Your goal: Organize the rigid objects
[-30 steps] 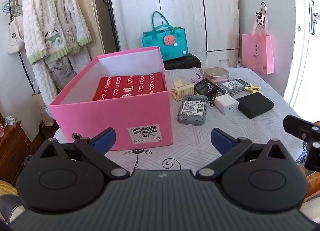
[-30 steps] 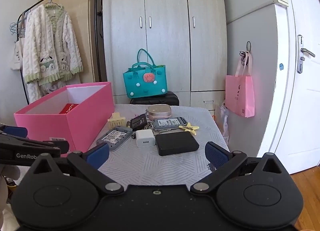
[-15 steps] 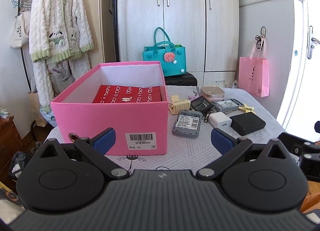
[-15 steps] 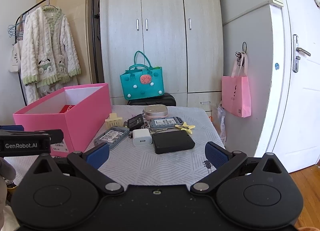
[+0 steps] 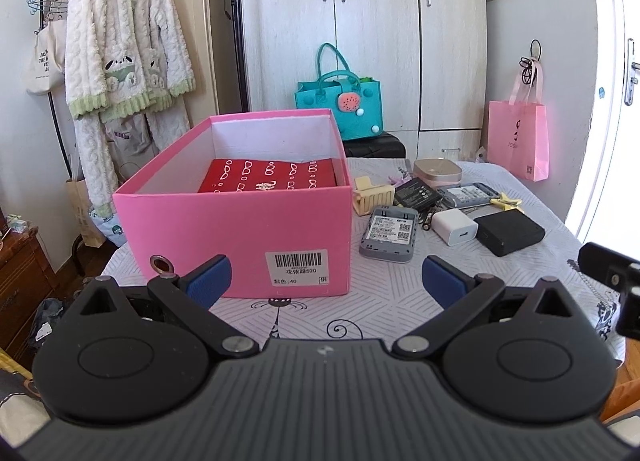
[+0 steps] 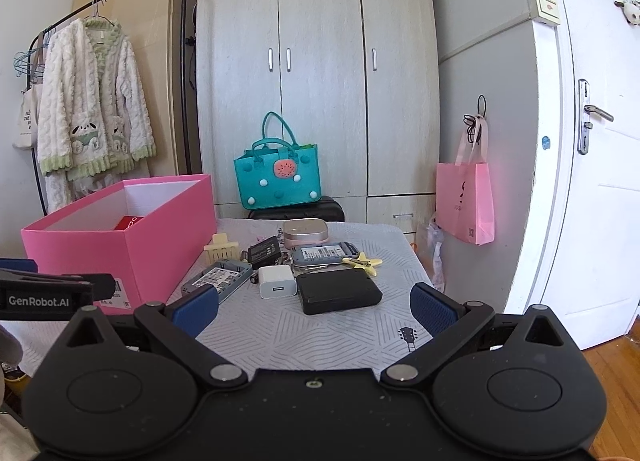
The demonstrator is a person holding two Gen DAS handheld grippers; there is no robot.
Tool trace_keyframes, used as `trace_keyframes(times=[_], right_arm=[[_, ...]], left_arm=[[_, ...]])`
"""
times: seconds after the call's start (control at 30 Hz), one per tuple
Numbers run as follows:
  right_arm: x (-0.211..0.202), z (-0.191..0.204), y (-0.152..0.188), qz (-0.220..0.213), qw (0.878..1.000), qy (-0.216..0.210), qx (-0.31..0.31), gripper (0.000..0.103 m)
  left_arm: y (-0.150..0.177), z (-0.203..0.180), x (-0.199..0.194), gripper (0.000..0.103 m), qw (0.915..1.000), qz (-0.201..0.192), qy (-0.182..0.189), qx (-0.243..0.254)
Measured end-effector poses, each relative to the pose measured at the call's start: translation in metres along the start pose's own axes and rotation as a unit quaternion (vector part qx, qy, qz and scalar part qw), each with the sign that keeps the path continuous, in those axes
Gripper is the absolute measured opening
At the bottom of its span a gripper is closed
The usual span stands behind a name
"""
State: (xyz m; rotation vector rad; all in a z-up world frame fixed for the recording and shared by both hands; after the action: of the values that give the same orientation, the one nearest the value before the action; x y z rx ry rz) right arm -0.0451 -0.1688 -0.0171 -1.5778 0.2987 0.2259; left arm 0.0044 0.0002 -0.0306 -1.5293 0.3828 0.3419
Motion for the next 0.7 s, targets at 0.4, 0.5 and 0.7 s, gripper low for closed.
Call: trace_keyframes(times=[0.4,0.5,0.7], right_arm=[[0.0028,-0.0020,0.0030,-0.003,1.000,0.009,0.004,0.103],[0.0029,-0.0038,0.0036,-0.011,1.000,0.012,0.008,0.103],[-0.0005,-0.0089,0.0074,-0.042,0.998,0.017,0.031,0.103]], left_arm=[[0.0048,0.0008,0.0026,0.103,1.0000,0.005,-0.003,0.001],[0.0040,0.0003,0.0026,0.103,1.0000,0.005,-0.003,0.001],[0.0062,-0.0012,0.0029,0.103,1.0000,0.005,0.005,-0.003]])
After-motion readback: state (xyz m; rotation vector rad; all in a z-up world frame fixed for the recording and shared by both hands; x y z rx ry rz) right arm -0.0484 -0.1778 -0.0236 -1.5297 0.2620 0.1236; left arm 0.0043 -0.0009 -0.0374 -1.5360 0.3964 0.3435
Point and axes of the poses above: each gripper's, at about its wrist camera, not at the fingertips, and x roughly the way its jaws point, z to its left, y to its underside, the point moved 2 cm from there along x, roughly the way its jaws point, and after that the axes turned 2 degrees about -x, right-handed, at the moved point
